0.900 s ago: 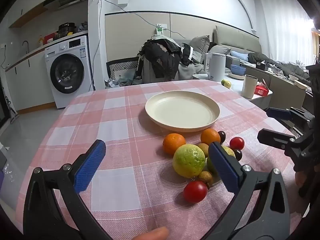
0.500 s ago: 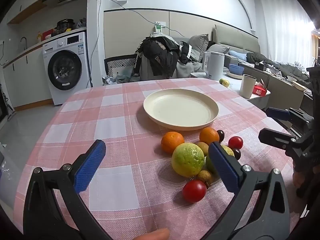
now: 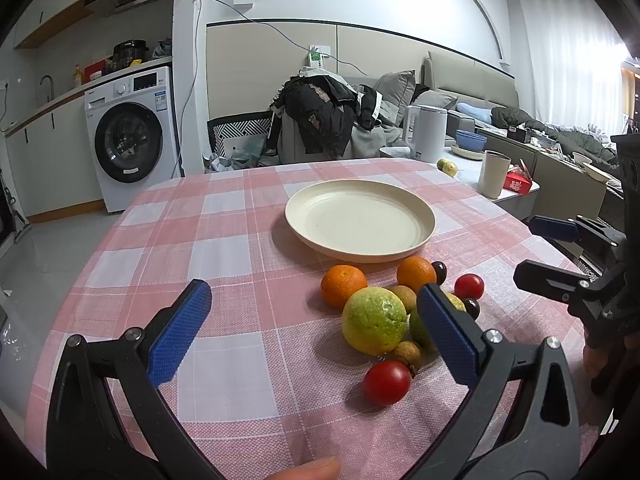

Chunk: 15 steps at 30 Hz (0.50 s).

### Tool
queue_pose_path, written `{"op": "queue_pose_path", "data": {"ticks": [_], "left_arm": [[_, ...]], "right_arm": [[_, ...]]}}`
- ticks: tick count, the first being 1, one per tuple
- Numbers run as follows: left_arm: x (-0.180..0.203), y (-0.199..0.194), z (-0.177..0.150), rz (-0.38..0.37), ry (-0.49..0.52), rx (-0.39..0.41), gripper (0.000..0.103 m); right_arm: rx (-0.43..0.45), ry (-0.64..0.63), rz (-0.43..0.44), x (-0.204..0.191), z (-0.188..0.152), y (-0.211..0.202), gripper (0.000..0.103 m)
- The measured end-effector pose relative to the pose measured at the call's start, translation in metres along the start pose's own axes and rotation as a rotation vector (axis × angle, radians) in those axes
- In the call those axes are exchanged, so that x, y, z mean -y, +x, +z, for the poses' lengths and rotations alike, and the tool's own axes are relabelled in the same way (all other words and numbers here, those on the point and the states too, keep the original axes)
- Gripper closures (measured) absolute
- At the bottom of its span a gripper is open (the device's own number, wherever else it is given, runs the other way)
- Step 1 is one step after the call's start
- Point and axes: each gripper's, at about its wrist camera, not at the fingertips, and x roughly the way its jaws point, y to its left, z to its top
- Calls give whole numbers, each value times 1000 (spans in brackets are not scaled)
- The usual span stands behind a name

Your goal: Organize fruits

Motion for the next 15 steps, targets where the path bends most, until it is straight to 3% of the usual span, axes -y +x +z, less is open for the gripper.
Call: {"op": "queue_pose_path", "data": {"ticks": [15], "left_arm": [[0, -1, 0, 1, 1, 1, 1]], "right_arm": [[0, -9, 1, 0, -1, 1, 0]]}}
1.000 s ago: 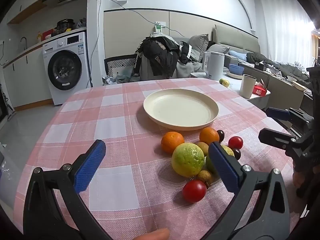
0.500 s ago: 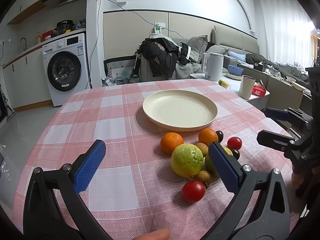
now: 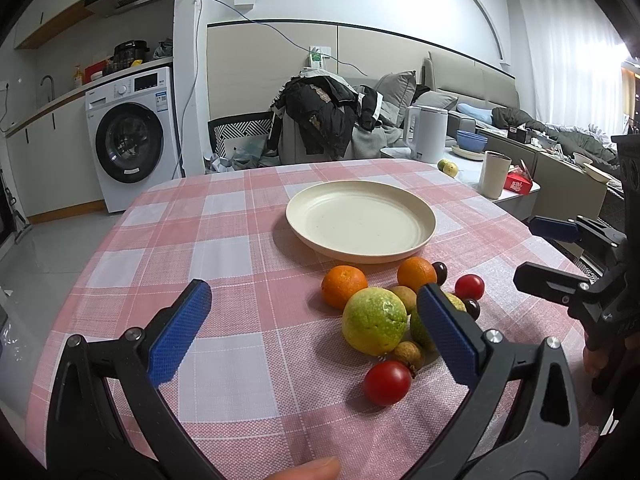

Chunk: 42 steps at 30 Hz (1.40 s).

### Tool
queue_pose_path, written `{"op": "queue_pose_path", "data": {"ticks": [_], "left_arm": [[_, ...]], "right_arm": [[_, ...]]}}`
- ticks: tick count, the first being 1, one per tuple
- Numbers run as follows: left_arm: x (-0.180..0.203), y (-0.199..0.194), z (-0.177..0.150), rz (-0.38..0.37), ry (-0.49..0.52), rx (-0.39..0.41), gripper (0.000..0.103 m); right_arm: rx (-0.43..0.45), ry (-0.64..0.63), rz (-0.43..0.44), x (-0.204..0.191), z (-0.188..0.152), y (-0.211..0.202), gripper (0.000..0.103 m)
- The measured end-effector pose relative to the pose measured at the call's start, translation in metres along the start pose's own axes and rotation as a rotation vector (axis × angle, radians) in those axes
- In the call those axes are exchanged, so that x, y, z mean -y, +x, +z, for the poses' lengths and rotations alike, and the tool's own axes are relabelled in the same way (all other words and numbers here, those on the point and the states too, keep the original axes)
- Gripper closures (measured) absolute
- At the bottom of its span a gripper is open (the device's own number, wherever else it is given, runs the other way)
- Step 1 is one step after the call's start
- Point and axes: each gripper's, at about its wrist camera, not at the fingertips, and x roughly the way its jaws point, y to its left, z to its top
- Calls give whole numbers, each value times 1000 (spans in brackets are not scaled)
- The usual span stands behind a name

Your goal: Organize fruits

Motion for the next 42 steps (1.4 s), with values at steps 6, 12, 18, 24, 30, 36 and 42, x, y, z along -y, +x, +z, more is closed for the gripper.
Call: {"op": "queue_pose_path", "data": {"ticks": [6, 12, 18, 24, 30, 36, 42], "left_arm": [[0, 0, 0, -1, 0, 0, 1], [0, 0, 0, 0, 1, 0, 1], [0, 0, 0, 0, 0, 0, 1], [0, 0, 0, -1, 1, 0, 1], [0, 0, 0, -1, 1, 1, 1], [0, -1, 0, 0, 2, 1, 1], [0, -1, 1, 1, 3, 2, 1]], "right_arm": [[-1, 1, 2, 0, 0, 0, 0], [-2, -1, 0, -1, 0, 0, 0], [-3, 0, -1, -1, 0, -1, 0], [-6, -3, -3, -1, 0, -1, 0], [-8, -4, -5, -1, -1, -1, 0], [-11, -6, -5, -1, -1, 0, 0], [-16, -9, -20, 1, -4, -2, 0]]}}
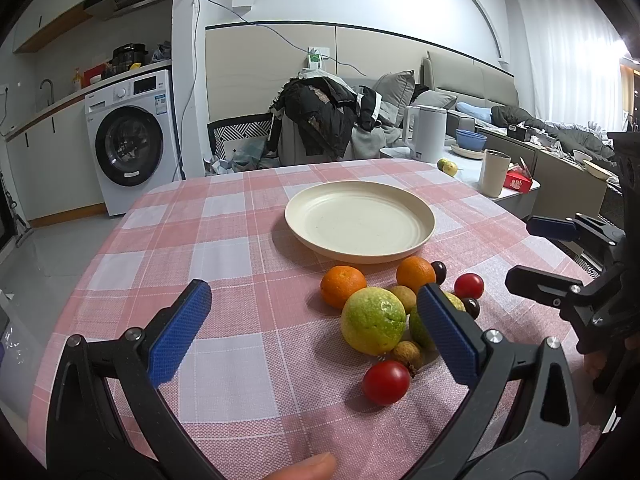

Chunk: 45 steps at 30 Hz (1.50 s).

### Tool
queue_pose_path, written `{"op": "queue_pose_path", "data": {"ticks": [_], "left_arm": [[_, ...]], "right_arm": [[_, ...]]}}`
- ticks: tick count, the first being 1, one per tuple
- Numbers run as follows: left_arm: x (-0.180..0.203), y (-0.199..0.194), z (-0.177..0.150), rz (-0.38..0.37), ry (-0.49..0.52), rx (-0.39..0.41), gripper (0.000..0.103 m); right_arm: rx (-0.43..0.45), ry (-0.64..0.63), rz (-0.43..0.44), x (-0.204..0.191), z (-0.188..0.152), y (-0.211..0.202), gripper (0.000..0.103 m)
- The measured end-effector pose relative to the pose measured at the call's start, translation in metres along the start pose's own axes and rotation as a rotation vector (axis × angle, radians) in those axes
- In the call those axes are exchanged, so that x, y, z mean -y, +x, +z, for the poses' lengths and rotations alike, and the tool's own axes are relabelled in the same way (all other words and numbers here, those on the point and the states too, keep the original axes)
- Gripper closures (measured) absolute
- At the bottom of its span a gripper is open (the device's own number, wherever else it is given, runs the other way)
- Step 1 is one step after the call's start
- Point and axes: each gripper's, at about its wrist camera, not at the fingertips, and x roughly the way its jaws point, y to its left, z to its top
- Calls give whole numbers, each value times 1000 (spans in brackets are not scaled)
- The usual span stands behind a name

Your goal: Organize fruits

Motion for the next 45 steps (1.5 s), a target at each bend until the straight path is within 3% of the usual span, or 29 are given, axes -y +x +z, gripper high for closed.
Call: {"op": "queue_pose_path", "data": {"ticks": [19, 28, 32, 37, 45], "left_arm": [[2, 2, 1, 1, 15, -18, 1], [4, 14, -4, -65, 65, -124, 2], [9, 15, -6, -109, 93, -160, 2], [10, 26, -12, -150, 78, -242, 8], [10, 40, -26, -192, 67, -342, 27]], "right_arm": [[-92, 13, -48, 3, 4, 11, 0], [-209, 46, -16, 9, 4, 28, 1], [-274, 76, 13, 12, 1, 36, 17], [-313, 111, 13, 18, -3, 44, 24], [-334, 183, -13, 33, -1, 49, 39]]}}
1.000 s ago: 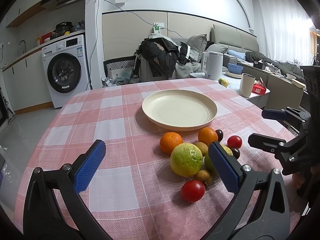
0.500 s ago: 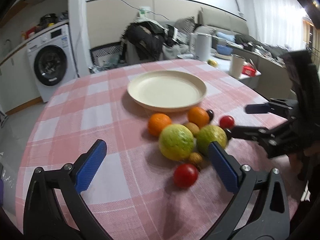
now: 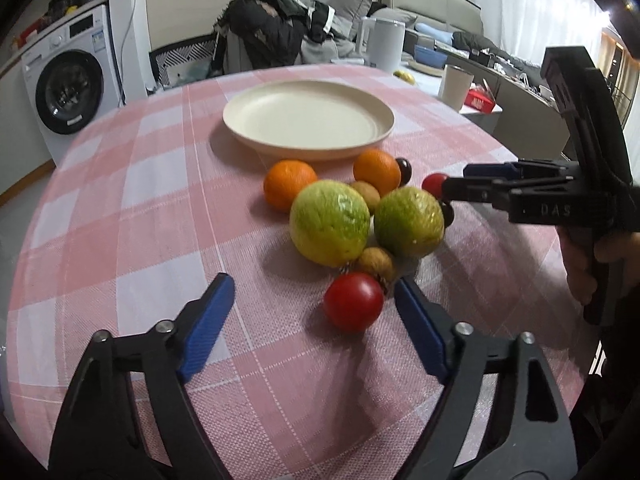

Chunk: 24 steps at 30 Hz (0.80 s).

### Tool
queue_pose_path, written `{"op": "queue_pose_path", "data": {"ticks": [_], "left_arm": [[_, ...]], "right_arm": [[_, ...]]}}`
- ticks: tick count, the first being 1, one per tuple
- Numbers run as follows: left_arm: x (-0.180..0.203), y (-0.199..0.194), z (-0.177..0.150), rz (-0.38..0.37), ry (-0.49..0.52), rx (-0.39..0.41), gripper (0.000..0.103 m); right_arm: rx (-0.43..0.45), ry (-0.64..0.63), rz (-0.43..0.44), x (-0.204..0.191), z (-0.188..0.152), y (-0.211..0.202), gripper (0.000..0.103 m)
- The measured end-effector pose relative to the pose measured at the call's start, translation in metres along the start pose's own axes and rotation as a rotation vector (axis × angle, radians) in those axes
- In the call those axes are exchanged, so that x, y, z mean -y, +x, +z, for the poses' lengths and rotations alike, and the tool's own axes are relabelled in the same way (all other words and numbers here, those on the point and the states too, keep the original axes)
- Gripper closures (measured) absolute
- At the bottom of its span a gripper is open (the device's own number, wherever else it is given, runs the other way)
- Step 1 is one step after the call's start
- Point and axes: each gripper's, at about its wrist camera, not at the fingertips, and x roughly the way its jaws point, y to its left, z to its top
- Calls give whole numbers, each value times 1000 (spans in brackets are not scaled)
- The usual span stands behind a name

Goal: Organize fruits
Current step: 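Close the right tool on a red tomato while the left tool grasps another red tomato, then carry both red tomatoes onto the cream plate and open both tools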

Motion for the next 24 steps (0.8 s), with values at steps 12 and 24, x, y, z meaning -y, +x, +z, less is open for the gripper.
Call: {"op": "queue_pose_path", "data": {"ticks": [12, 24], "left_arm": [[3, 10, -5, -66, 13, -62, 73], [-3, 0, -7, -83, -15, -41, 77]], "right_arm": [[-29, 55, 11, 9, 10, 14, 46], [-45, 48, 3, 8, 8, 17, 74]]}}
